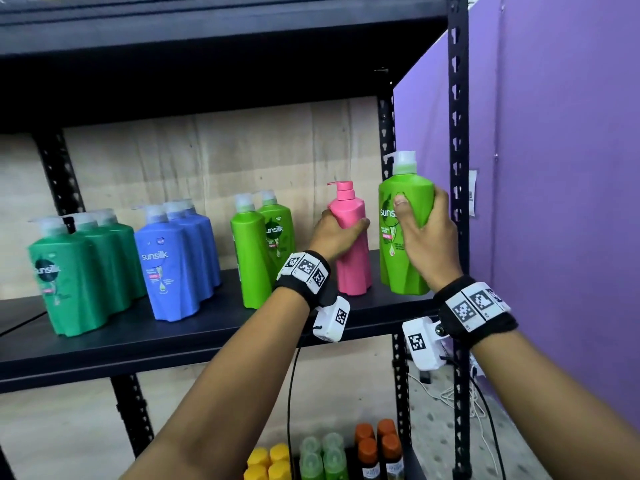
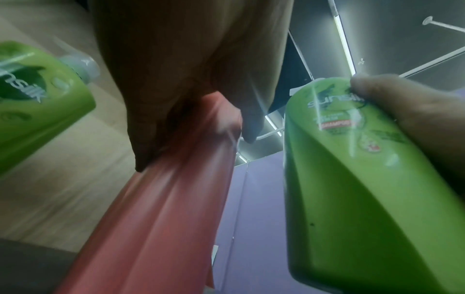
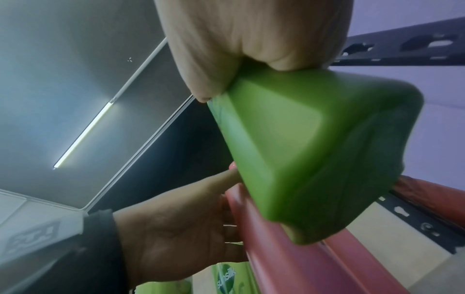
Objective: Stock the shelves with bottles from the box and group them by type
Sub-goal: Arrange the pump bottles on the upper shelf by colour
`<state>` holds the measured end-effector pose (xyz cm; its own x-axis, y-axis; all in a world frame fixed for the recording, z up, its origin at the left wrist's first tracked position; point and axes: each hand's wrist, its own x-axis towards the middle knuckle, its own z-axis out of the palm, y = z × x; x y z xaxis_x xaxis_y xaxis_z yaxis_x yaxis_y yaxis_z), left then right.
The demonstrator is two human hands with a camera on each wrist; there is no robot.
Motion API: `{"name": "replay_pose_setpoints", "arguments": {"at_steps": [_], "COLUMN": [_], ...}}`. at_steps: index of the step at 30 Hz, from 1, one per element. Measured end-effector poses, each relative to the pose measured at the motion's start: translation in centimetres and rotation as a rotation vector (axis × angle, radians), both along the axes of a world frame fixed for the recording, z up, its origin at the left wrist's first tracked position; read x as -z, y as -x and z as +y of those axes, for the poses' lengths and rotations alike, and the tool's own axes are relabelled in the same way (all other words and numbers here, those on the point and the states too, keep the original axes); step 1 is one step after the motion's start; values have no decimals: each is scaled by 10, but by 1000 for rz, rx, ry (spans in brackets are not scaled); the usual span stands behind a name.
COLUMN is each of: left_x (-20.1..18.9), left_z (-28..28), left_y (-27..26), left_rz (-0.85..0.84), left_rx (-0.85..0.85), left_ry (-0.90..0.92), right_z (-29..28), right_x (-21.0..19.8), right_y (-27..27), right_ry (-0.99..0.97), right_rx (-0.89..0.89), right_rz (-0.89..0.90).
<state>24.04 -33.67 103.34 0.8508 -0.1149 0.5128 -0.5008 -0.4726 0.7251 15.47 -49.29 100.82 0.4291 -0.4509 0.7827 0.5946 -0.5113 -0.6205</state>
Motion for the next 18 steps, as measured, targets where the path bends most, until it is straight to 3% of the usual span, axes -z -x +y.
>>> {"name": "replay_pose_setpoints", "arguments": {"at_steps": [6, 18], "left_x": [-3, 14], "left_z": [49, 138], "left_y": [19, 55], "left_rz": [-78, -144], "left_rx": [-113, -350], "left_ry": [-322, -254], "right_z": [32, 115], "right_x": [0, 7], "right_y": [-7, -20], "right_ry": [31, 26], "right_rx": [-35, -227], "right_rz": [-37, -19]}}
